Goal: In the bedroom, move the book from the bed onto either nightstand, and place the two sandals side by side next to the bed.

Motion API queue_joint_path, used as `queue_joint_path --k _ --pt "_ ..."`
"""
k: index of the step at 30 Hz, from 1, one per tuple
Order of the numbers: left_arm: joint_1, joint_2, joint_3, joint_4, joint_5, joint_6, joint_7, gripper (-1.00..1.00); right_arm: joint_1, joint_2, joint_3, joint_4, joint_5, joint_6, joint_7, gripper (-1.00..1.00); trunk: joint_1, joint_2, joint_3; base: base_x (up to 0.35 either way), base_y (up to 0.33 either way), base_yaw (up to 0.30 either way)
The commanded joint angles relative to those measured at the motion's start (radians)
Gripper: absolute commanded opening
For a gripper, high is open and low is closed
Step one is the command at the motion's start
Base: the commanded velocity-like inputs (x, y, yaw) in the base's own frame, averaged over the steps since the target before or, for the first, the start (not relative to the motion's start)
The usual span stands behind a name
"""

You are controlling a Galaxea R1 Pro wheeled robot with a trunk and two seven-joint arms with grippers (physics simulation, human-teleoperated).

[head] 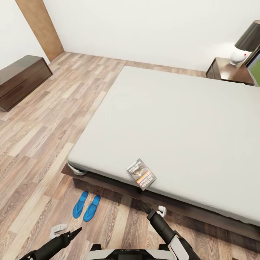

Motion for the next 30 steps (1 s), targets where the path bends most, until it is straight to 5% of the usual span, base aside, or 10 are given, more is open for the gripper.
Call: queue_joint_path --k 1,26,30 --pt "0.0 0.0 0.002 0.001 0.005 0.008 -0.005 1.0 0.0 0.001 -0.005 0.0 -0.003 0.011 0.005 1.0 0.0 -0.001 -0.001 0.0 0.037 0.0" --pt "0.0 0.0 0.001 0.001 0.005 0.009 -0.003 1.0 0.0 0.0 -0.01 -0.003 -0.004 0.012 0.007 1.0 0.0 -0.001 -0.001 0.033 0.004 0.0" --pt "0.0 0.0 0.001 0.001 0.005 0.009 -0.003 1.0 0.0 0.0 -0.01 -0.003 -0.004 0.012 0.008 1.0 0.016 -0.029 -0.013 0.0 0.0 0.0"
